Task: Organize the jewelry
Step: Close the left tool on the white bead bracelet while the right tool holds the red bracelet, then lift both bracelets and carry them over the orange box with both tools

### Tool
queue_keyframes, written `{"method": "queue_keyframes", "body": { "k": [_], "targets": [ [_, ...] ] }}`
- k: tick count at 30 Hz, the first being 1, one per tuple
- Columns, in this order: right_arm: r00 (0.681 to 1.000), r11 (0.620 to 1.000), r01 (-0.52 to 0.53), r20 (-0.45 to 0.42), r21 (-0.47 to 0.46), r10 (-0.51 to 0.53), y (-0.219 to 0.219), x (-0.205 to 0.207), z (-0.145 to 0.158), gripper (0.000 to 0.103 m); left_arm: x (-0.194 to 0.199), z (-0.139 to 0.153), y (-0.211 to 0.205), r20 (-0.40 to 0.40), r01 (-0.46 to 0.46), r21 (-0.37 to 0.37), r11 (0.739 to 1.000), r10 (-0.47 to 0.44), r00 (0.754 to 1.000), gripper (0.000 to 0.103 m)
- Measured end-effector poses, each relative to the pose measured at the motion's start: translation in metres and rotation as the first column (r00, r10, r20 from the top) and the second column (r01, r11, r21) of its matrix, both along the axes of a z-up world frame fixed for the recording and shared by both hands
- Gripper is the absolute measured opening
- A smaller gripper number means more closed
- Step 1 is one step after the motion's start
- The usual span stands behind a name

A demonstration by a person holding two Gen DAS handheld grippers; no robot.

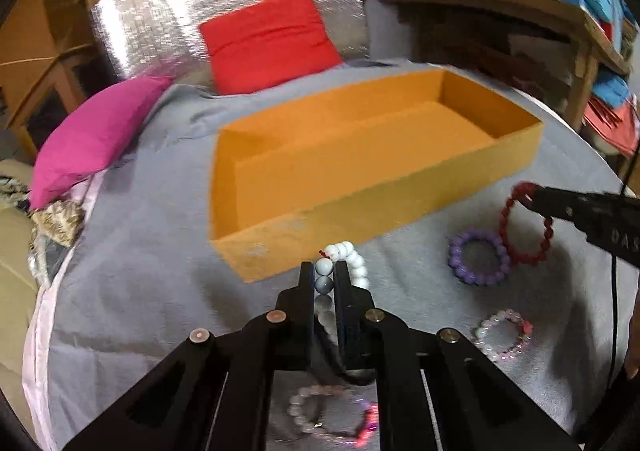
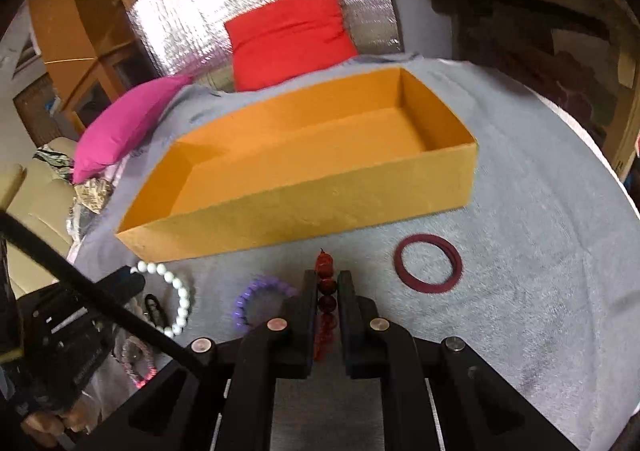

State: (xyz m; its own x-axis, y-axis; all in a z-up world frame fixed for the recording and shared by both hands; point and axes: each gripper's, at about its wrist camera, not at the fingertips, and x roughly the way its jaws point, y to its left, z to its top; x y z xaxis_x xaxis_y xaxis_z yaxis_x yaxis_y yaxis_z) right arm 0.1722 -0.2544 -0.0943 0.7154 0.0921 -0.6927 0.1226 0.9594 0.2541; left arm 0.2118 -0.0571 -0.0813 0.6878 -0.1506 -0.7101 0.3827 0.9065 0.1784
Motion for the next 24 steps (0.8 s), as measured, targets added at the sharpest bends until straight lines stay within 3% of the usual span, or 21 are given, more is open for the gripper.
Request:
{"method": "queue_keyframes", "body": {
  "k": [11,24],
  "targets": [
    [0.994,0.997,-0.063,0.091,-0.039,0.066,0.039,-0.009,0.012,0.011,0.005,0.023,0.056,0.046,-0.147,-0.056,0.988,0.15,0.988,0.01],
    [0.983,0.992,-0.114,0.139,-0.048,0.12,0.07,-0.005,0.016,0.011,0.003,0.03,0.074,0.061,-0.184,-0.082,0.979,0.19,0.98,0.01]
  ]
}}
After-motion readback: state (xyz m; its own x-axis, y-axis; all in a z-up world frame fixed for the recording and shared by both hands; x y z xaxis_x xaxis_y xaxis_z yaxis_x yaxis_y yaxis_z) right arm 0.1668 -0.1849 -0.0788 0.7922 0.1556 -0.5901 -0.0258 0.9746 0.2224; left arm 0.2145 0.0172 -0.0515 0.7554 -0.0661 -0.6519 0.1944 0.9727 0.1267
